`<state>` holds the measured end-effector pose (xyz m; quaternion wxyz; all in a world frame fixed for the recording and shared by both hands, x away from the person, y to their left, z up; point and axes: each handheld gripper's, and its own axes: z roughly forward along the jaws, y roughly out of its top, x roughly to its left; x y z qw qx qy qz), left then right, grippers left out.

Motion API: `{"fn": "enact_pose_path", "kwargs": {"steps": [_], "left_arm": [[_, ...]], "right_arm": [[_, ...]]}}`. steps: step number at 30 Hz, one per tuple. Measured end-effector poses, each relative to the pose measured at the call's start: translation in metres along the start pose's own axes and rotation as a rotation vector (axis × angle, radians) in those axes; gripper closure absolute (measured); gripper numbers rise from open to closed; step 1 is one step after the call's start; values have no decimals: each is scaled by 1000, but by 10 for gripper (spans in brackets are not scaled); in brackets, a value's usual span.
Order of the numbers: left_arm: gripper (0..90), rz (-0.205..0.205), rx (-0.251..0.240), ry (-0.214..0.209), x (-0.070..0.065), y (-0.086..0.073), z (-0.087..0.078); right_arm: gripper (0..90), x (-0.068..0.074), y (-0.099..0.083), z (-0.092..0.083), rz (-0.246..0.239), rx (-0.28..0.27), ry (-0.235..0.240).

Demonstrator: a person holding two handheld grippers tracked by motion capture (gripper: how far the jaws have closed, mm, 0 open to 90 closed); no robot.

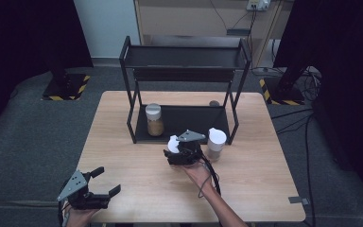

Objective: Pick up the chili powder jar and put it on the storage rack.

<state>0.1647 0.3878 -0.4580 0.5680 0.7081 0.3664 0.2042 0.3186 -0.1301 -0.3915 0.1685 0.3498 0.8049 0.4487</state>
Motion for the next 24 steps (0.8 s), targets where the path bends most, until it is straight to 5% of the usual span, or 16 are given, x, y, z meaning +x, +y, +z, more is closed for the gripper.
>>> {"fn": "enact_pose_path", "kwargs": {"steps": [8,24], "left_arm": [[22,0,0,0,0,0,0],[22,1,-1,-1,0,0,0]], "right_arm": [[309,8,-2,-1,-28,-13,-32],[311,-1,17,-17,-74,-15,32]]}}
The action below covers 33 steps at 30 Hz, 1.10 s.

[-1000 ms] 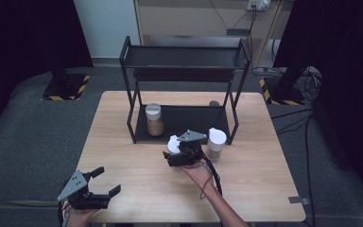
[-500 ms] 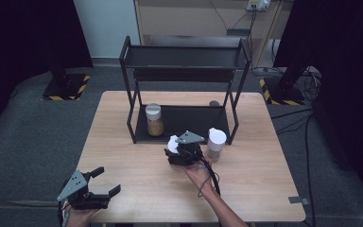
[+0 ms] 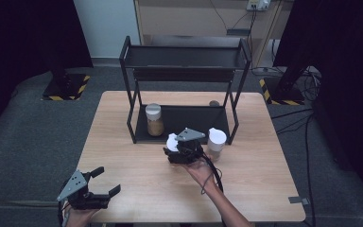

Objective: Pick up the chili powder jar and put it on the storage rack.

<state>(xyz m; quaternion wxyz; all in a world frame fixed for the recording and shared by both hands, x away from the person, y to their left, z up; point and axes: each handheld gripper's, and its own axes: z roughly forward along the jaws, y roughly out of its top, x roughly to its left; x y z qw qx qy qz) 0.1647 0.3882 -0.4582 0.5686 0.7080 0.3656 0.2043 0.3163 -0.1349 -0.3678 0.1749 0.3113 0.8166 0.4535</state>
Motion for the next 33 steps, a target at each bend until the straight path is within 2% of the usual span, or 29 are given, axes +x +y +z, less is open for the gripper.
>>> {"fn": "enact_pose_path", "kwargs": {"steps": [5,14,25,33], "left_arm": [[22,0,1,0,0,0,1],[22,-2,1,-1,0,0,0],[22,-1,2,-3,0,0,0],[22,-3,1,-4,1,0,0]], "right_arm": [[311,-10,9,-5,-5,-2,42],[311,-19,25,-8,-21,-4,37],[311,-27,45,-2,-14,-17,-14],[311,-37,55,7,22,-23,-53]]}}
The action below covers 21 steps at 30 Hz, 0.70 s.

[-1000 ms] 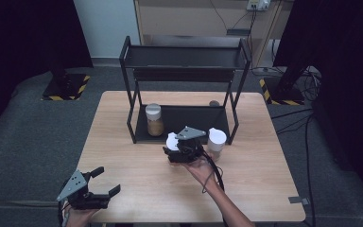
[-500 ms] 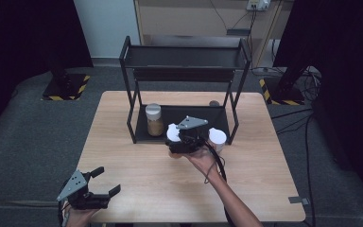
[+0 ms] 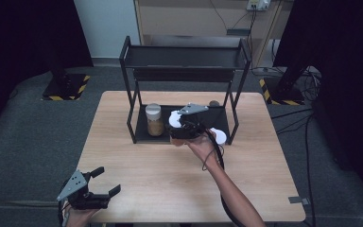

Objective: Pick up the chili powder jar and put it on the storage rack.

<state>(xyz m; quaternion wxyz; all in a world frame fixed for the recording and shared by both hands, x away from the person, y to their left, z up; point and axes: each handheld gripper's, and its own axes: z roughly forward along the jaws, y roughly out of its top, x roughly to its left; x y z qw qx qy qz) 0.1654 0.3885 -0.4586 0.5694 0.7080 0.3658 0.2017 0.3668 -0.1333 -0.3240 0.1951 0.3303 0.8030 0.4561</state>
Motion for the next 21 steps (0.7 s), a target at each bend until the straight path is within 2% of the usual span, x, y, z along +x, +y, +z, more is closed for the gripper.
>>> {"fn": "enact_pose_path", "kwargs": {"steps": [21], "left_arm": [[22,-1,0,-7,1,0,0]], "right_arm": [[311,-10,17,39,43,1,-116]]}}
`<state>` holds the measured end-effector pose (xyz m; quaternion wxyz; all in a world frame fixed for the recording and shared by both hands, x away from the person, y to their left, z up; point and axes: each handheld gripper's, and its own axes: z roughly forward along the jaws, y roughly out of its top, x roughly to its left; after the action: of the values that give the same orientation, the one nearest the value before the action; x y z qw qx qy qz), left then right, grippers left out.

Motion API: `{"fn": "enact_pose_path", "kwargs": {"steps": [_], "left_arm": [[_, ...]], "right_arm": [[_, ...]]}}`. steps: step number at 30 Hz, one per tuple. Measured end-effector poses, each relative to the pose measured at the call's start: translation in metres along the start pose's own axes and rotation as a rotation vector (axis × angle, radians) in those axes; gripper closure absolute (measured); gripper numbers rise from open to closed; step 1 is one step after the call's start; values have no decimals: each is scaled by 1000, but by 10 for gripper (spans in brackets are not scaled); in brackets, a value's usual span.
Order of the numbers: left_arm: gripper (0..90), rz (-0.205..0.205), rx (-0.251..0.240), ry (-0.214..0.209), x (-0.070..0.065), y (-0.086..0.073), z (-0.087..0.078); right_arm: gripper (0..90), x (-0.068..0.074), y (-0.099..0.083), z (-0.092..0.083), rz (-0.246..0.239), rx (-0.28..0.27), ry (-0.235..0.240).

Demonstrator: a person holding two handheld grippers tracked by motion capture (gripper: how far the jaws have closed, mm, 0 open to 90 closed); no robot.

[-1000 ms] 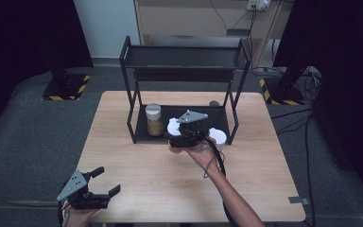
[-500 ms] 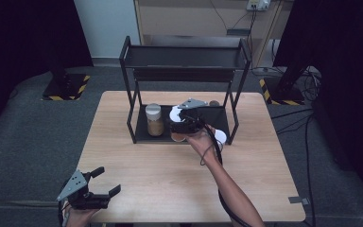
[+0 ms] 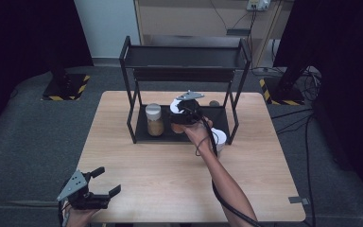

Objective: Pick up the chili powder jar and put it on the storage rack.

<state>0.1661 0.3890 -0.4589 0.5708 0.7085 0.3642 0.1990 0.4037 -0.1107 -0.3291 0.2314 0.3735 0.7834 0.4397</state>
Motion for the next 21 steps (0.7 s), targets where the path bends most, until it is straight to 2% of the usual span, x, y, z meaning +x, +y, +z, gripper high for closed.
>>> {"fn": "enact_pose_path", "kwargs": {"steps": [10,12,21], "left_arm": [[22,1,-1,-3,0,0,0],[22,1,-2,-3,0,0,0],[22,0,-1,-7,1,0,1]], "right_arm": [[311,-1,-6,18,23,-2,-30],[310,-2,-9,23,41,-2,-32],[310,-4,-18,39,46,30,-36]]}}
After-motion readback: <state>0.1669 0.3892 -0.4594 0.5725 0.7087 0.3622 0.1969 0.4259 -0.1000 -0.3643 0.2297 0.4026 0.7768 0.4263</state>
